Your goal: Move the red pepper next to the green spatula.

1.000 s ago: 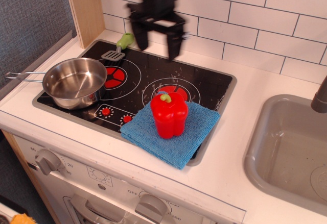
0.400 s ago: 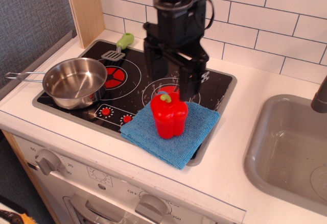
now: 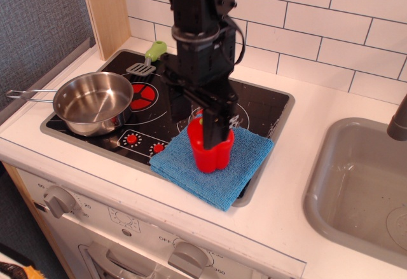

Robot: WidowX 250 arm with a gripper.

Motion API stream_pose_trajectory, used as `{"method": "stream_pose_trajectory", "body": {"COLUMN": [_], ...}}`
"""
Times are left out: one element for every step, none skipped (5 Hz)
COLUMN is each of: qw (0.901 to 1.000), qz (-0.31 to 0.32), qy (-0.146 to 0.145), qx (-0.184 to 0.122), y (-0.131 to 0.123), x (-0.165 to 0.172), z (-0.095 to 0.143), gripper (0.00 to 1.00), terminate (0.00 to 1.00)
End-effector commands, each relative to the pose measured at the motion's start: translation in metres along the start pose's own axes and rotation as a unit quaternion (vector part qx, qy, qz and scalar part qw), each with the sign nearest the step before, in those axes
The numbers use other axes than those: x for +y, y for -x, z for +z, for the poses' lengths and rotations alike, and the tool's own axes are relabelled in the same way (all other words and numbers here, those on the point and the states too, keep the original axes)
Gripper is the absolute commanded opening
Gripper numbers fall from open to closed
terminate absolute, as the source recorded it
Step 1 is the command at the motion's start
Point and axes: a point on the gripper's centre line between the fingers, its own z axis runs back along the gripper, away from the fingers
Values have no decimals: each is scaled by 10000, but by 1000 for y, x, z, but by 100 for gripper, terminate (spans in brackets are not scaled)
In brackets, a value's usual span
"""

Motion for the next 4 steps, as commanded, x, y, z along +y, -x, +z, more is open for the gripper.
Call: {"method": "stream_pose_trajectory", "body": {"qw": [9995,9993,9989,9967], "qz": [-171,-147,-59,87], "qy": [-88,-61,15,37], "qx": [-256,-341,-462,-805], "y": [2,-3,-8,-21], "x": [-6,-5,-2,10], "z": [11,16,24,47], "gripper": [0,0,0,0], "terminate": [0,0,0,0]}}
